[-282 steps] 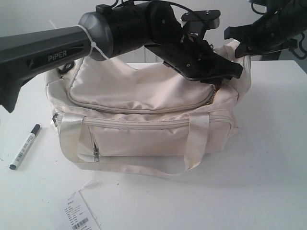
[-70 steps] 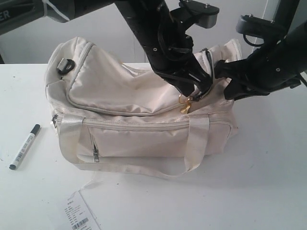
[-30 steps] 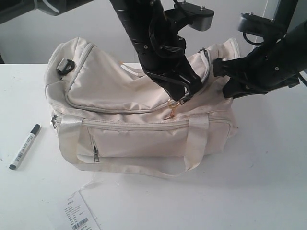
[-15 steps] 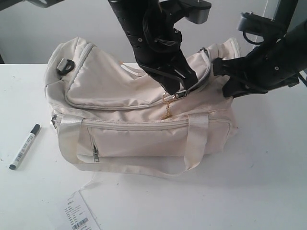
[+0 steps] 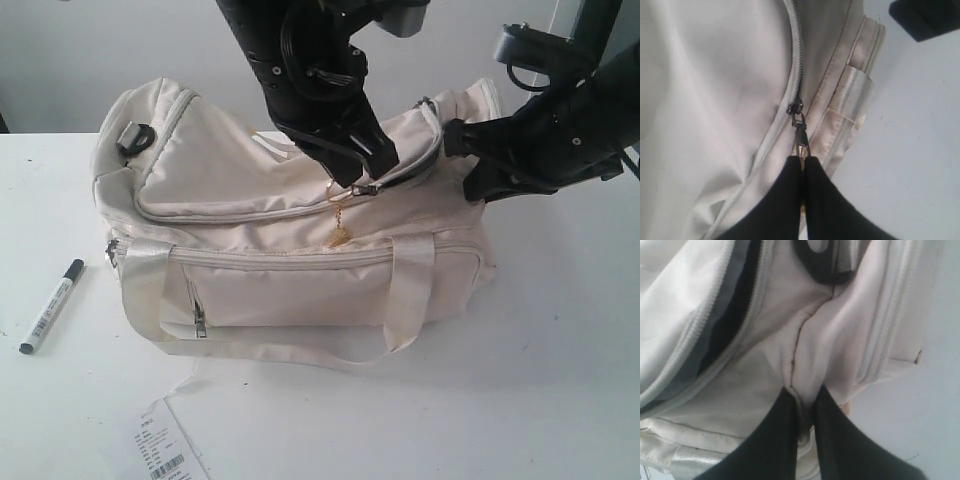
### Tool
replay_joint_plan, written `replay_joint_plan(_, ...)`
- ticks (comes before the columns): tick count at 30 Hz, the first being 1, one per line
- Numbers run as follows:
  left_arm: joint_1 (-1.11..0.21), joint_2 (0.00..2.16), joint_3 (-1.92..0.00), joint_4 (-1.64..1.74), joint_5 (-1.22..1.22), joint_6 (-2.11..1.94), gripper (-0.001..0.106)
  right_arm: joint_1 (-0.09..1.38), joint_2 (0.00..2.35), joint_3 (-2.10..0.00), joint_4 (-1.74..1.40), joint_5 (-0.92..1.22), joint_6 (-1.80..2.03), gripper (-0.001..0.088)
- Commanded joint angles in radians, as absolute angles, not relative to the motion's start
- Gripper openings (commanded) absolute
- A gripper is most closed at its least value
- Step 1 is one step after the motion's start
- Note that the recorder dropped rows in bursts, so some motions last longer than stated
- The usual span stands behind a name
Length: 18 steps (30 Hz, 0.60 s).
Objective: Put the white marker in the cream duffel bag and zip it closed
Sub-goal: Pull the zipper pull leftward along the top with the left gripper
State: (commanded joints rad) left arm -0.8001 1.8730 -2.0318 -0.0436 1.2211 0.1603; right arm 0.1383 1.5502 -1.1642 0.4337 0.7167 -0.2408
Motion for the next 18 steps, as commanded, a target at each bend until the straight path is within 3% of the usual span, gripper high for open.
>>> replay_joint_plan(18, -0.800, 1.871, -2.032, 0.009, 1.221, 0.160, 0.000, 0.138, 1.550, -1.164, 0.432, 0.717, -0.239, 0.0000)
